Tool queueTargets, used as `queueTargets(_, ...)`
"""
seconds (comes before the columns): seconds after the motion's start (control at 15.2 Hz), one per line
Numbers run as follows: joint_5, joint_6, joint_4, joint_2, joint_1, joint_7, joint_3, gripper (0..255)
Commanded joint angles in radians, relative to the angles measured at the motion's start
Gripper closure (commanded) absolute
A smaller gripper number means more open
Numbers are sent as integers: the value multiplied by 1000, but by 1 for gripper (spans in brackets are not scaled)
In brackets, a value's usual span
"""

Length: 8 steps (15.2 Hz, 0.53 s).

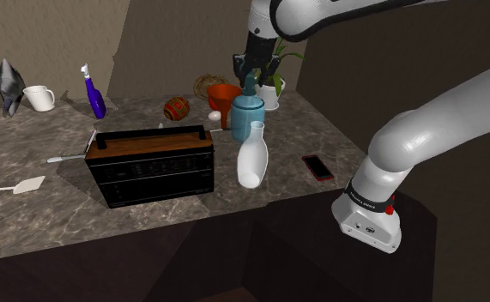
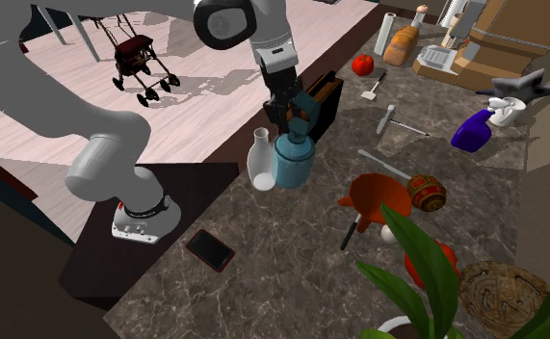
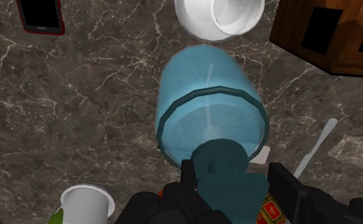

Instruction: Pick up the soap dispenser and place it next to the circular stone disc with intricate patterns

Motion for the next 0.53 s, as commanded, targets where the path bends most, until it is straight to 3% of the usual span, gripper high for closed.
queueTargets(0.0,0,-27,25,-3,-1,-6,-5,255)
queueTargets(0.46,0,-120,113,-9,-3,-23,-17,255)
